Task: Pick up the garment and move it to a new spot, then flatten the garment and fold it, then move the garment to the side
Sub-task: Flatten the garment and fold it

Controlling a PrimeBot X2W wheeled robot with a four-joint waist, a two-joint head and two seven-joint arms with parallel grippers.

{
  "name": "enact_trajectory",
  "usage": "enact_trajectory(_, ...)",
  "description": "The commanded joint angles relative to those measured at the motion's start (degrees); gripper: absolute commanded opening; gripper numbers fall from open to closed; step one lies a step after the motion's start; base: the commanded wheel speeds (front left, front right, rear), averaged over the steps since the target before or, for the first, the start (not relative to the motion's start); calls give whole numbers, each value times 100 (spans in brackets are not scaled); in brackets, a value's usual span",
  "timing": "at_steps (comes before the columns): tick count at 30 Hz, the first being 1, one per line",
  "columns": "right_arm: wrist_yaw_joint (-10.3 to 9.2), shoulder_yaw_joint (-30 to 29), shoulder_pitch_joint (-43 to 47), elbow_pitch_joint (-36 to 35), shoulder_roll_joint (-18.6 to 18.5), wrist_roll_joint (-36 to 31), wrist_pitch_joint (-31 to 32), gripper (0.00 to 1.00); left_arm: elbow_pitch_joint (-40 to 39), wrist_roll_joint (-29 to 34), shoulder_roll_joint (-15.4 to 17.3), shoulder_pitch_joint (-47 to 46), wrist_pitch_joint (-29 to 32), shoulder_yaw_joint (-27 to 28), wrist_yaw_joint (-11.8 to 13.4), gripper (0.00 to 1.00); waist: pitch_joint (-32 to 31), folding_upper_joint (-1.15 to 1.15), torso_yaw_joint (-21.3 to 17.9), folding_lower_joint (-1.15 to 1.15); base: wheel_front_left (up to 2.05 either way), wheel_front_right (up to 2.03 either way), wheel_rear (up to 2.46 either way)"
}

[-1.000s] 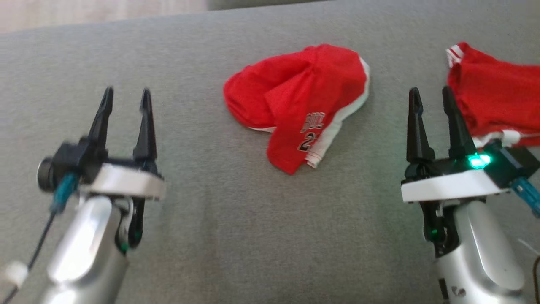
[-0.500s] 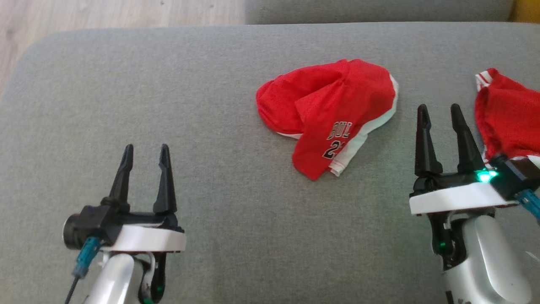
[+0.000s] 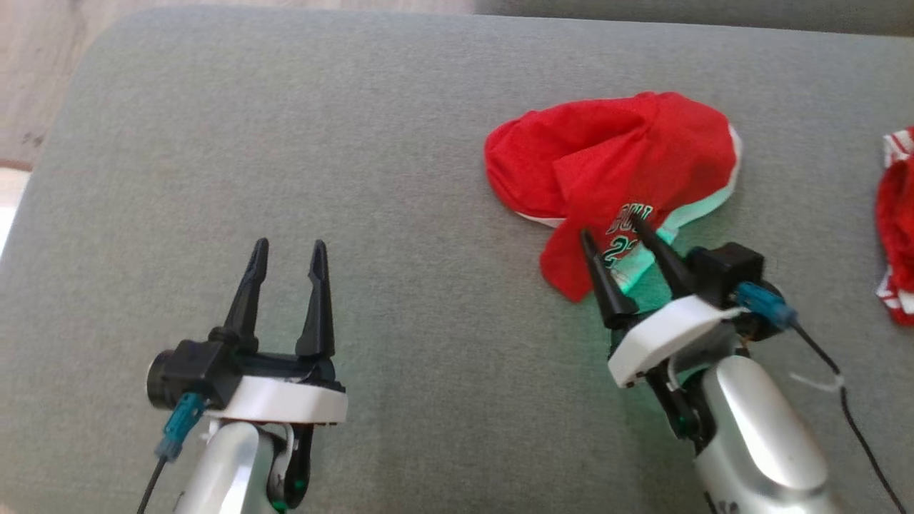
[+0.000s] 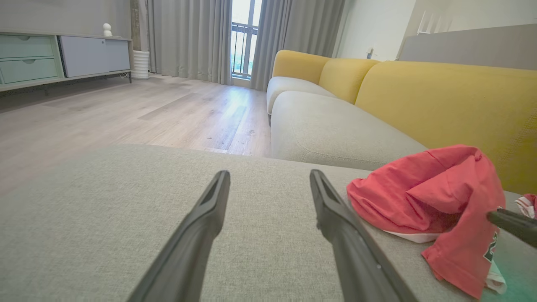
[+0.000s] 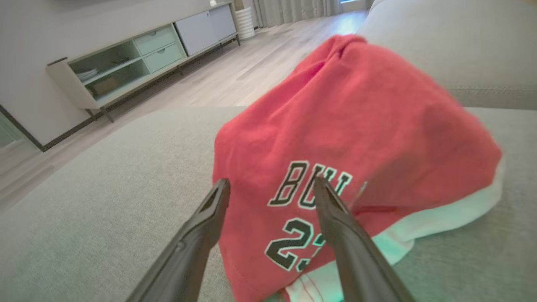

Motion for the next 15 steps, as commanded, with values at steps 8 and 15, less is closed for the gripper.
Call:
enact_trajectory(8,-4,456,-624,765,7,-126,314,100,-60,108,-100,-259,-30,324,-128,100,56,0,232,0,0,0,0)
enact_trajectory(15,-4,420,-993,1547,7,-369,365,100,-21,140,-146,-250,-30,317,-207,100,143,0,320,0,0,0,0)
